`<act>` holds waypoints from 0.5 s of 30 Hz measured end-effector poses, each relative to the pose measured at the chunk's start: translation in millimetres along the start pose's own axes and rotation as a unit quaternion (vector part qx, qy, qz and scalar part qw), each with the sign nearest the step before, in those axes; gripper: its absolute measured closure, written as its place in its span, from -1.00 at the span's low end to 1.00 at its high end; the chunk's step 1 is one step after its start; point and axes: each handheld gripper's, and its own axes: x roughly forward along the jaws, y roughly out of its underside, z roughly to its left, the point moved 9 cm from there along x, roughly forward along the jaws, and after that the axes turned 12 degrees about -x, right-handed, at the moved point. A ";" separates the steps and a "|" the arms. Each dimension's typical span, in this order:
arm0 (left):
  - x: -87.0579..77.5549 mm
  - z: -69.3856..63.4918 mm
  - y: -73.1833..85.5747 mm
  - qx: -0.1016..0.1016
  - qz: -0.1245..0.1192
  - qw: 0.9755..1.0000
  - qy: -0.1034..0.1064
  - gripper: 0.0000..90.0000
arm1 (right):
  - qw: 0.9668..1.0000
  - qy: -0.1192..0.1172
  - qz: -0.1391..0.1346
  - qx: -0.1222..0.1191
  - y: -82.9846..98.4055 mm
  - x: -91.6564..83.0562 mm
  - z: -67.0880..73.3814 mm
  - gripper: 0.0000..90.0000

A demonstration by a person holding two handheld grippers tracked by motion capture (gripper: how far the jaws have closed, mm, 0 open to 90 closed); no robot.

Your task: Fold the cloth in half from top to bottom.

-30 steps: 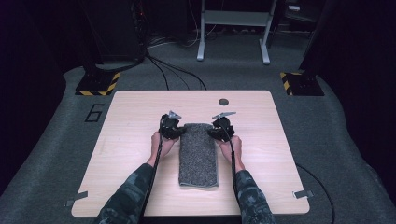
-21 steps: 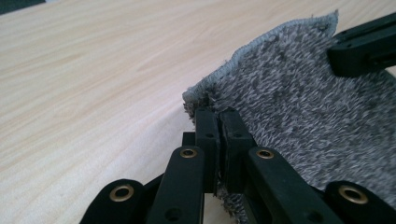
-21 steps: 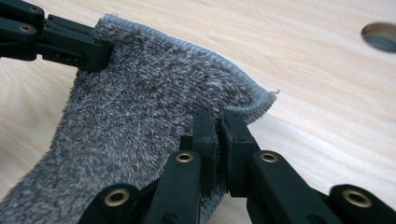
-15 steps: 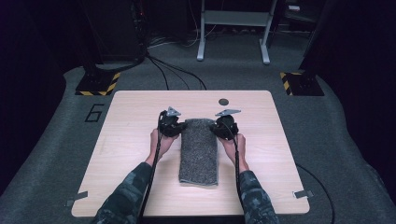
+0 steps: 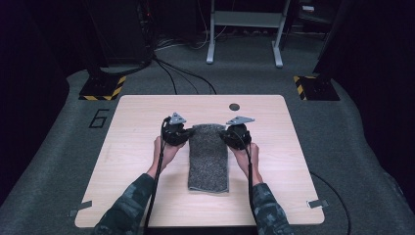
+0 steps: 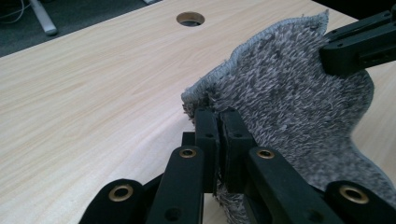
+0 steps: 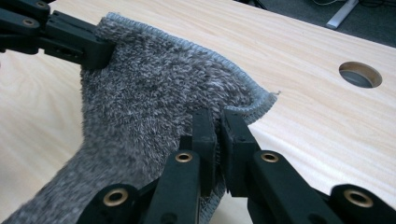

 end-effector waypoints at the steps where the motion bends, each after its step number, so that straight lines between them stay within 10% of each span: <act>1: -1.2 -1.4 1.3 0.003 -0.001 1.000 0.000 0.94 | 1.000 0.001 -0.002 -0.003 1.2 -1.9 1.8 0.89; 15: -21.0 -23.2 30.2 0.029 0.009 0.999 0.028 0.93 | 1.000 -0.009 -0.010 -0.027 27.3 -29.0 35.6 0.86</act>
